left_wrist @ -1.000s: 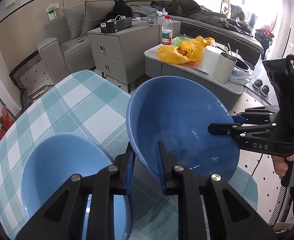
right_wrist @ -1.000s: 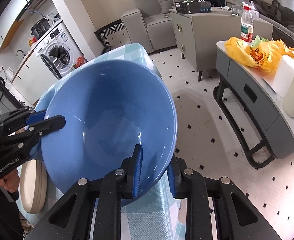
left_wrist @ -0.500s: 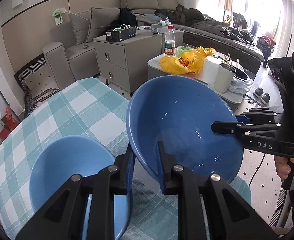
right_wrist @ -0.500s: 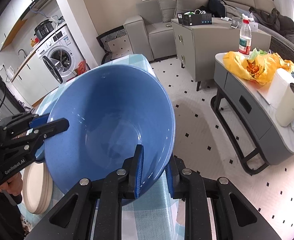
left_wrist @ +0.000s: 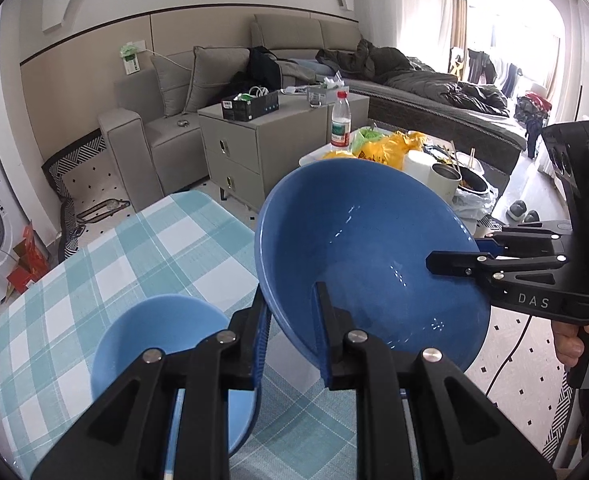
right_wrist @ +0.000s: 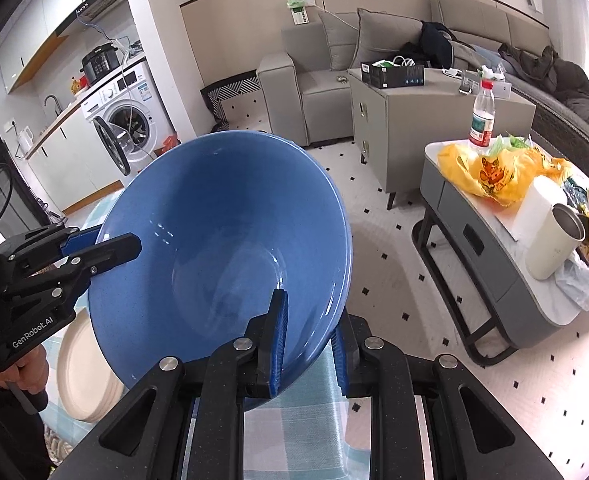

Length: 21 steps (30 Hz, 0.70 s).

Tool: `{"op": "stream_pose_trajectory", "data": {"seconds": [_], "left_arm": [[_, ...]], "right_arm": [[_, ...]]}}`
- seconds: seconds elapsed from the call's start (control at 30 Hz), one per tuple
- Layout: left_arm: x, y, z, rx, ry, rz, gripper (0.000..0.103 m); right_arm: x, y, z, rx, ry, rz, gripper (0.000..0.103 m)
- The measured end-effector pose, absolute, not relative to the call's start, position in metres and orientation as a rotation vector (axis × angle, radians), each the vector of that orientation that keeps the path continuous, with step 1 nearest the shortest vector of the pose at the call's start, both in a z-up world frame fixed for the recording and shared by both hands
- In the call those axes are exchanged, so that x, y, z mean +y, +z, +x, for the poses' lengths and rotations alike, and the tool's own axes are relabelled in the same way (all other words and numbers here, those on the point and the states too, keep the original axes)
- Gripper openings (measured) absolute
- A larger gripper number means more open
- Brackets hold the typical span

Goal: Organize plates and bowls

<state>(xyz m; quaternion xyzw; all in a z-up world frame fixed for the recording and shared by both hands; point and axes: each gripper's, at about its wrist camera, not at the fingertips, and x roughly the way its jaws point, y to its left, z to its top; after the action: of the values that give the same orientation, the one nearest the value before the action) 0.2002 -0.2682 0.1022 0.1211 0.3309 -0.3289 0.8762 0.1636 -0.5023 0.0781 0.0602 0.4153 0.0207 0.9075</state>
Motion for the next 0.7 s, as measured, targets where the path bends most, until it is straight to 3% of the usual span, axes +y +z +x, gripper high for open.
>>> {"op": "stream_pose_trajectory", "data": {"seconds": [0.7], "left_arm": [[-0.209, 0.140, 0.200, 0.608, -0.561, 0.179, 0.018]], "right_arm": [[-0.438, 0.126, 0.183, 0.820, 0.147, 0.034, 0.020]]}}
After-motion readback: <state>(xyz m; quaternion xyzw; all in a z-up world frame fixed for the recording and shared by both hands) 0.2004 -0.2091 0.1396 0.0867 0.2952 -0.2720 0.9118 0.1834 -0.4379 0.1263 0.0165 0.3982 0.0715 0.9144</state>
